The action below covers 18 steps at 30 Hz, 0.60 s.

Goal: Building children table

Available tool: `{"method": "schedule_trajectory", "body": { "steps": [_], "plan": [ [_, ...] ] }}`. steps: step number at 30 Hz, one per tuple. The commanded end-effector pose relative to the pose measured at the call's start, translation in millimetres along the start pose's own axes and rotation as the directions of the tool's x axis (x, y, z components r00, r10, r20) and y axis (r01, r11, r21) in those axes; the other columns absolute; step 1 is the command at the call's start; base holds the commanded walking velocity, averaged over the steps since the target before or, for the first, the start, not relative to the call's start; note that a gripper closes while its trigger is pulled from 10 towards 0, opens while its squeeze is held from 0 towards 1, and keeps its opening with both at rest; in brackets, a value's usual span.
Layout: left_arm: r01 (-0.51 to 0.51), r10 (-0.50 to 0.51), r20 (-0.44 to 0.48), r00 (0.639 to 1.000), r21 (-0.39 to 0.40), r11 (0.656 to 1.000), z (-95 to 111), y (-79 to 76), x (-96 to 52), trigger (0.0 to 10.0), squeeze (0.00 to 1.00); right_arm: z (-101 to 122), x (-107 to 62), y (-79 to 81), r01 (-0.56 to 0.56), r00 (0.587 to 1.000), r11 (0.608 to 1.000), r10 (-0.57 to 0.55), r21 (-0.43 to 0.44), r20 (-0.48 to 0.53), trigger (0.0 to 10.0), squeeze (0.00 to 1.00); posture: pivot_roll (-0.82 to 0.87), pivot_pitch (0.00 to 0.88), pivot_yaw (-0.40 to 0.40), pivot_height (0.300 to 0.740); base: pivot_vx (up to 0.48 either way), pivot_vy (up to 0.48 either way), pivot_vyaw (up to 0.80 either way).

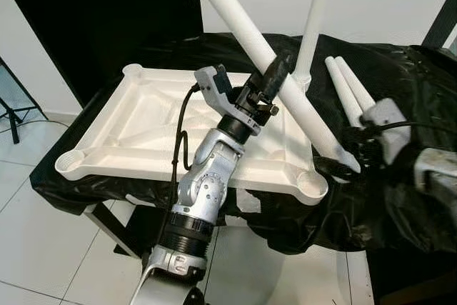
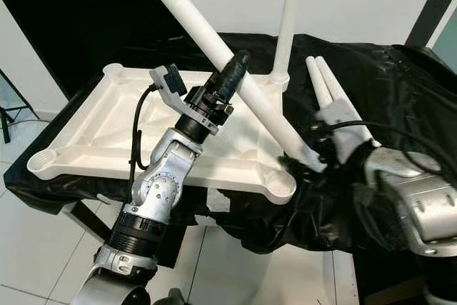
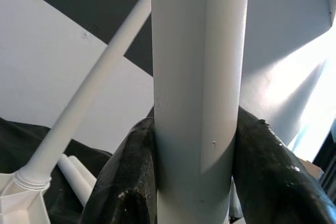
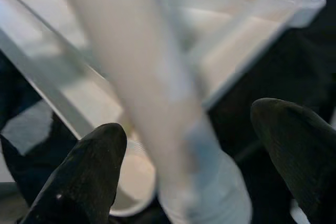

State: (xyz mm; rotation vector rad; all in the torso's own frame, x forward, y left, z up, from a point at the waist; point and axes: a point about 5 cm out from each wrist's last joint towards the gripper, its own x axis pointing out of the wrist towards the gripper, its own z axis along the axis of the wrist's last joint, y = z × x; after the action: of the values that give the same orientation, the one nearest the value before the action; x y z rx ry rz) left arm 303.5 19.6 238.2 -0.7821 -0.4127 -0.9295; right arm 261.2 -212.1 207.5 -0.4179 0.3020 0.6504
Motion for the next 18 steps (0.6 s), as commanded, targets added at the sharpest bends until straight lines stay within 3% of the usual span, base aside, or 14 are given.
{"method": "schedule_trajectory", "body": {
  "steps": [1, 6, 16, 17, 18],
  "plan": [
    [0.193, -0.192, 0.045, 0.98, -0.021, 0.981, 0, -20.8, 11.6, 0.0, 0.0, 0, 4.1, -1.0, -0.009, 1.0, 1.0, 0.009, 0.002, 0.009, 10.0, 0.0, 0.1, 0.0, 0.016, 0.74, 0.0, 0.0, 0.0],
    [0.191, -0.19, 0.046, 0.981, -0.021, 0.981, 0, -21.5, 10.8, 0.0, 0.0, -9, 11.8, -3.6, 0.005, 1.0, 1.0, -0.004, 0.014, -0.012, 10.0, 0.0, 0.1, 0.0, 0.016, 0.74, 0.0, 0.0, 0.0],
    [0.191, -0.19, 0.05, 0.98, -0.008, 0.982, 3, -21.0, 10.7, 0.0, 0.0, -13, 36.8, 17.9, -0.106, 0.994, 0.994, 0.105, 0.021, 0.031, 10.0, 0.0, 0.12, 0.0, 0.012, 0.74, 0.0, 0.0, 0.0],
    [0.191, -0.19, 0.051, 0.98, -0.008, 0.982, 3, -21.1, 10.6, 0.0, 0.0, -12, 37.8, 18.6, -0.113, 0.993, 0.994, 0.112, 0.013, 0.037, 7.3, 0.0, 0.13, 0.0, 0.007, 0.74, 0.0, 0.0, 0.0],
    [0.191, -0.19, 0.051, 0.98, -0.008, 0.982, 3, -21.1, 10.6, 0.0, 0.0, -12, 37.8, 18.6, -0.113, 0.993, 0.994, 0.112, 0.013, 0.037, 7.3, 0.0, 0.13, 0.0, 0.007, 0.74, 0.0, 0.0, 0.0]
  ]
}}
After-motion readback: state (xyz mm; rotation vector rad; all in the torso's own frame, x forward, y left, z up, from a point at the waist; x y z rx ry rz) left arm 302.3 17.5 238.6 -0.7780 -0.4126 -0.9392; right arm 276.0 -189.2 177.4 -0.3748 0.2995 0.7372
